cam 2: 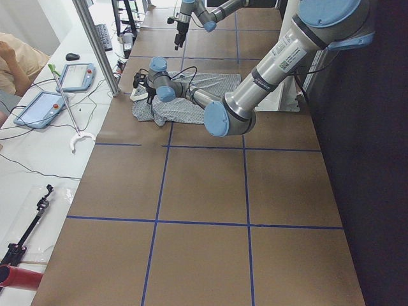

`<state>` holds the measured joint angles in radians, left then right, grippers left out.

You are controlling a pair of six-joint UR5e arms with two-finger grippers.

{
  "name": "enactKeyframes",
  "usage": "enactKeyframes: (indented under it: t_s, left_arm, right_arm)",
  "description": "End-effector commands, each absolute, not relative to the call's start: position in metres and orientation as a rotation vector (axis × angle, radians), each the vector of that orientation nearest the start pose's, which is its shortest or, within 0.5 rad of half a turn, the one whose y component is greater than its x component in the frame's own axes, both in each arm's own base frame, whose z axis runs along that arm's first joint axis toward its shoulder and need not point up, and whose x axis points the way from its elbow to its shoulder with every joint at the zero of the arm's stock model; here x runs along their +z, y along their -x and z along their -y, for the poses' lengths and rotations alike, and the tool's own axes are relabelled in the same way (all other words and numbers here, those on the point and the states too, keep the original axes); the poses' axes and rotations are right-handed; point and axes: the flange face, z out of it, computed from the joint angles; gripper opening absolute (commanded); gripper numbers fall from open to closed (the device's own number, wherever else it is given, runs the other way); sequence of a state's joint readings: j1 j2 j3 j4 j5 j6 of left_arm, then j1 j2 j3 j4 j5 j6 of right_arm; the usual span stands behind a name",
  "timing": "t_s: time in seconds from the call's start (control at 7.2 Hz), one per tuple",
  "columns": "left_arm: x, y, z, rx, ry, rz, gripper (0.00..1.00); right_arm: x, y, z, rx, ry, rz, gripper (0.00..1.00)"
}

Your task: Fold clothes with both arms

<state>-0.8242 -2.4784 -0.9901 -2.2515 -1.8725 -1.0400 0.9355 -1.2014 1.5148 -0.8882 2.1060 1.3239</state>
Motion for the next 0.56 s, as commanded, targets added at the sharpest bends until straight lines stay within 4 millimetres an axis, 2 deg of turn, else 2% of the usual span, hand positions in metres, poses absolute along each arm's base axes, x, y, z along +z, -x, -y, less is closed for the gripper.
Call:
enactKeyframes:
  t_s: [0.0,0.28,0.42]
  left_arm:
    - [0.251,-0.511,0.692,-0.13,-0.427,-0.938,0.0]
    - [0.25,-0.537,0.674,-0.147,-0.436,-0.934,0.0]
    - [0.252,-0.541,0.671,-0.152,-0.448,-0.922,0.13]
  right_arm:
    - [0.403,0.32,0.574,0.356,-0.132,1.08,1.0]
    - [0.405,0.32,0.574,0.355,-0.133,1.077,1.0]
    - [0.405,0.32,0.574,0.355,-0.133,1.077,1.0]
